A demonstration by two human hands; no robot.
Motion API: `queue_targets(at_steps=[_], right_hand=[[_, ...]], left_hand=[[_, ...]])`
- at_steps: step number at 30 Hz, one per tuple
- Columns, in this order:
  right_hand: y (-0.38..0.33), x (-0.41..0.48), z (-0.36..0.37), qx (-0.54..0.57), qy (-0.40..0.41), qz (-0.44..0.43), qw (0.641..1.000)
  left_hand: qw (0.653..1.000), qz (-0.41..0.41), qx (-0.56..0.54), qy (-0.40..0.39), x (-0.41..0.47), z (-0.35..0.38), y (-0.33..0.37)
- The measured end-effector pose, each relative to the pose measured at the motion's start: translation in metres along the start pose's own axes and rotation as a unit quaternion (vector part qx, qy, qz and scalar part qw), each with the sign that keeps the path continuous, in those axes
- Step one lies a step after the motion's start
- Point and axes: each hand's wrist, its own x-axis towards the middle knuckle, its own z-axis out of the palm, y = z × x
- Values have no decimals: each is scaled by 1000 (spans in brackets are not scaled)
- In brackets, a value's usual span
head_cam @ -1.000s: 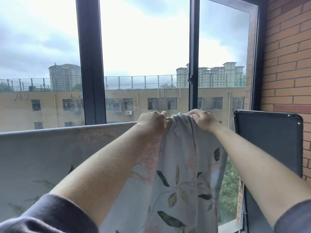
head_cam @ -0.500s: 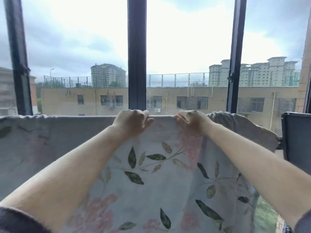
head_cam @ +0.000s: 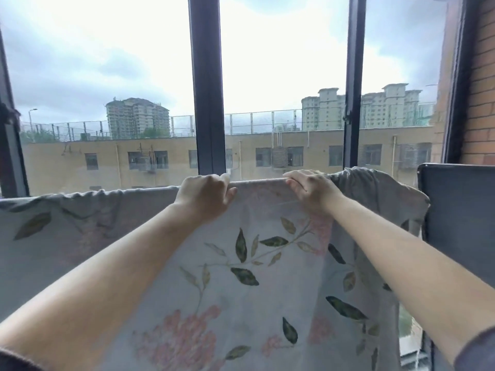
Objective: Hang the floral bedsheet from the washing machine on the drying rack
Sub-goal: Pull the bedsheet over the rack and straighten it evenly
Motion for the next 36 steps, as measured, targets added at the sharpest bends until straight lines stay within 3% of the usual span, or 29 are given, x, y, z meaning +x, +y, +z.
queue_targets(at_steps=[8, 11, 16, 19, 21, 26, 30, 33, 36], right_hand=[[109, -38, -26, -40, 42, 120, 991], [160, -48, -41, -21, 39, 211, 977], [273, -63, -73, 65, -66, 482, 871], [295, -70, -80, 165, -199, 473, 842], [307, -75, -76, 228, -244, 457, 824], [345, -53, -60, 401, -102, 390, 823], [352, -34, -75, 481, -81, 292, 822], [367, -17, -84, 506, -29, 308, 805], [380, -2, -100, 514, 12, 319, 796]], left_hand=[[1000, 20, -18, -7, 49, 21, 92], [1000, 17, -23, 3, 75, 32, 135], [999, -4, -53, 3, 138, 58, 237], [996, -3, -89, 0, 173, 65, 285], [997, 1, -78, -22, 191, 70, 307], [997, 15, -42, -56, 220, 83, 335], [989, -19, -97, -108, 243, 84, 344], [976, -24, -154, -154, 264, 87, 347], [974, -20, -170, -149, 275, 88, 346]])
